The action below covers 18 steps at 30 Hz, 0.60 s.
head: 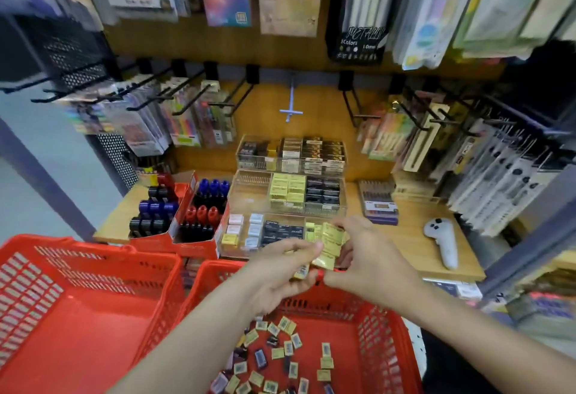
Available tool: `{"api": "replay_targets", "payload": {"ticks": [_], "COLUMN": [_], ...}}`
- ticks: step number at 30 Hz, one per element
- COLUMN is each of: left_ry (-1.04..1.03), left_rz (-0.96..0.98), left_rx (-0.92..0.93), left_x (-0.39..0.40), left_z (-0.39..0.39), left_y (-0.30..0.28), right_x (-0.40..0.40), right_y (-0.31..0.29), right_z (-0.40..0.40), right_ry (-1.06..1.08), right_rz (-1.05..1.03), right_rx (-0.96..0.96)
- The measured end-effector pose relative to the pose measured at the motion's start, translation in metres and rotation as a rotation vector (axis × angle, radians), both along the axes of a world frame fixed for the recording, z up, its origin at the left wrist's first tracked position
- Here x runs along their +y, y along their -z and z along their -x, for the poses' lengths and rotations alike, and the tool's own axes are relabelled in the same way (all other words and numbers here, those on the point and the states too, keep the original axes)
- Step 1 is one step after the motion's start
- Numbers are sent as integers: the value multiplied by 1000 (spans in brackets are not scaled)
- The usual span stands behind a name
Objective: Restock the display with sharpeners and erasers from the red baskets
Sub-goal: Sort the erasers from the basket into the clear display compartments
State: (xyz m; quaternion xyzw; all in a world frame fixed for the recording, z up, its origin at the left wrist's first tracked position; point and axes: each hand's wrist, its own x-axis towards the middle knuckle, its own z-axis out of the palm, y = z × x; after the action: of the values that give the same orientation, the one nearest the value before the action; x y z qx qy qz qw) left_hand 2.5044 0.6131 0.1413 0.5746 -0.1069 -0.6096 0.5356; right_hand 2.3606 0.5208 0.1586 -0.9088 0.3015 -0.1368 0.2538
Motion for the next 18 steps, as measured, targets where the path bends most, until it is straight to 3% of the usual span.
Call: {"api": "replay_targets", "payload": {"ticks": [6,13,18], "left_ry": [21,118,166], "left_rz": [49,102,88], "left_rx": [-45,-110,-10], "left_x": [-17,-25,-28], "left_z": [-9,-30,-35], "left_y": [-1,-9,-6], "right_x": [-15,-38,-42], "right_y": [4,-4,1], "right_z": [-10,-18,-24], "right_ry": [25,141,164], "right_rz": [-84,-615,-699], "right_rx": [-52,-264,-294]}}
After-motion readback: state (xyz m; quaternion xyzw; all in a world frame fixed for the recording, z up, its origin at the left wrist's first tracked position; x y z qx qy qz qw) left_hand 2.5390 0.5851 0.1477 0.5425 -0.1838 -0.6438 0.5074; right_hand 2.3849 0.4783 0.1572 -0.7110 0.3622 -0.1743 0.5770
